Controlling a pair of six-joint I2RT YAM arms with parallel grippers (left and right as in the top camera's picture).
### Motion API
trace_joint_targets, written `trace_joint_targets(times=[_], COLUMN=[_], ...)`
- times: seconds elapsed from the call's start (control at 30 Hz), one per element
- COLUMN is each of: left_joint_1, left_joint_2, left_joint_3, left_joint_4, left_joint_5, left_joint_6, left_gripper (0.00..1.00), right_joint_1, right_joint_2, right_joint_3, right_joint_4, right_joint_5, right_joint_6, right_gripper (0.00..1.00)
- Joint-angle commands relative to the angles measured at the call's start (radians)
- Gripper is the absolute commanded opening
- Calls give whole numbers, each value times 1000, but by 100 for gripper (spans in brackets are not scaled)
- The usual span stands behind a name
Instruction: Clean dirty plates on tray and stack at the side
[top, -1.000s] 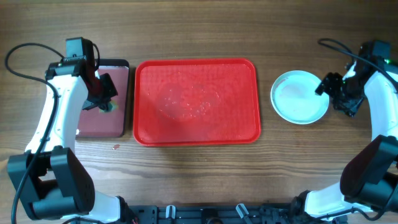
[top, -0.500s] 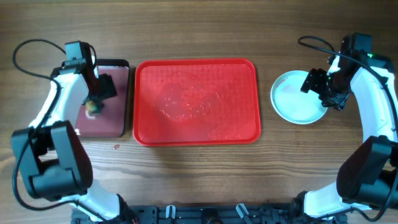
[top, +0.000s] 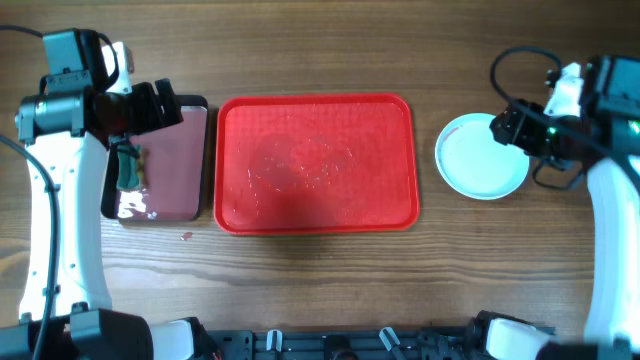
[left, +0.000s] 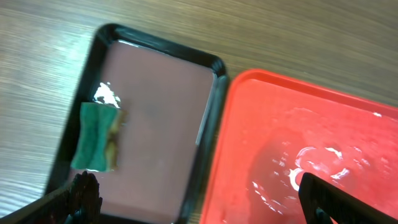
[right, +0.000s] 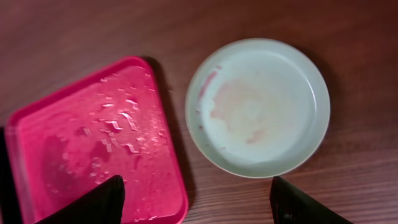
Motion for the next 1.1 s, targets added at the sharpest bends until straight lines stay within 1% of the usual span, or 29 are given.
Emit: trace_joint_targets(times=[0.0, 0.1, 0.13, 0.17, 0.23, 0.3, 0.37, 0.43, 0.53, 0.63, 0.7, 0.73, 0.8, 0.83, 0.87, 1.07], left_joint_1=[-5, -5, -5, -5, -5, -5, -5, -5, -4, -5, -4, -4, -5, -5, -5, -4], left_joint_2=[12, 12, 12, 12, 12, 12, 12, 12, 12, 12, 12, 12, 12, 12, 12, 12], left_joint_3=[-2, -2, -2, -2, -2, -2, -2, -2, -2, -2, -2, -2, -2, -2, -2, -2], left_joint_4=[-6, -6, -6, -6, -6, -6, -6, -6, -6, -6, -6, -6, -6, -6, -6, -6], left_joint_5=[82, 82, 82, 82, 82, 82, 82, 82, 82, 82, 82, 82, 82, 82, 82, 82], left_joint_6=[-9, -9, -9, -10, -9, -10, -9, -10, -9, -9, -9, -9, -10, -10, -9, -9], left_gripper=[100, 100, 100, 100, 100, 100, 100, 100, 100, 100, 100, 100, 100, 100, 100, 100], right_joint_1=[3, 3, 3, 3, 3, 3, 3, 3, 17, 28, 63, 98, 147, 189, 209, 272], right_joint_2=[-159, -267, -316, -352, -405, -456, -478, -481, -482, -497, -534, -564, -628, -703, -760, -959], right_joint_3=[18, 18, 18, 18, 18, 18, 18, 18, 14, -11, -69, -116, -198, -304, -396, -805], right_joint_4=[-14, -24, -32, -43, -56, -61, -63, -104, -128, -98, 19, 110, 243, 375, 467, 806], right_joint_5=[-83, -100, -130, -160, -176, -175, -172, -125, 48, 153, 194, 214, 225, 232, 231, 231], right_joint_6=[-80, -82, -81, -66, 37, 253, 398, 380, 378, 364, 286, 249, 205, 191, 191, 158], right_gripper=[75, 78, 86, 100, 100, 100, 100, 100, 100, 100, 100, 100, 100, 100, 100, 100])
